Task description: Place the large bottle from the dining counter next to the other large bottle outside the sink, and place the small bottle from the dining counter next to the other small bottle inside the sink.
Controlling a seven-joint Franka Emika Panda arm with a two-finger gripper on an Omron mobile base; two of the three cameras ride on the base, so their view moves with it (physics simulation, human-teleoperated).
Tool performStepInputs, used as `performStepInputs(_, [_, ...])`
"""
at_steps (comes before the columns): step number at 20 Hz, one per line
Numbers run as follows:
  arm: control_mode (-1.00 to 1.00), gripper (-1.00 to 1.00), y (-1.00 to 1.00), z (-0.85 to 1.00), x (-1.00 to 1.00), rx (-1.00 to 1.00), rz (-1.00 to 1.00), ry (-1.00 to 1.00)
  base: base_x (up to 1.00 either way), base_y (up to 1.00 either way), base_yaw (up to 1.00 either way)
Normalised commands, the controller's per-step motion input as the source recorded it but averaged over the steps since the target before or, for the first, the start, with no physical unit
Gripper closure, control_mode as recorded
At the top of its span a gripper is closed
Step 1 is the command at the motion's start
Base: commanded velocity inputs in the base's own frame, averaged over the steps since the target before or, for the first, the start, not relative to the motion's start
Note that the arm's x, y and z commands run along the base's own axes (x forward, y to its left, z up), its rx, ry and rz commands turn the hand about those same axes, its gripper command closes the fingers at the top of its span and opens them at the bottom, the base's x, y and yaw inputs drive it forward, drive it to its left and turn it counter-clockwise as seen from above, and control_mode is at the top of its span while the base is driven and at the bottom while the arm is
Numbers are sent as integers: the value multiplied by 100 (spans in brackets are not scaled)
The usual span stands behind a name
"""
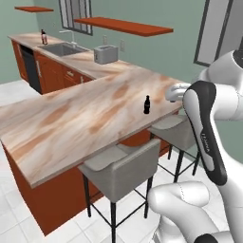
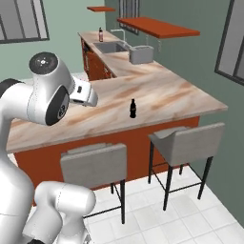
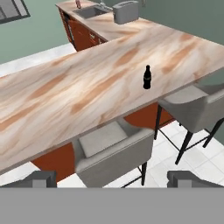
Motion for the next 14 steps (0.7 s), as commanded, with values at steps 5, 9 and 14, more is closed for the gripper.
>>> performStepInputs(5, [100, -100, 0, 0, 0, 0, 0, 0, 16, -35, 18])
performStepInputs(9, [100, -100, 0, 0, 0, 0, 0, 0, 29, -59, 13])
performStepInputs(14, [100, -100, 0, 0, 0, 0, 0, 0, 54, -79, 8])
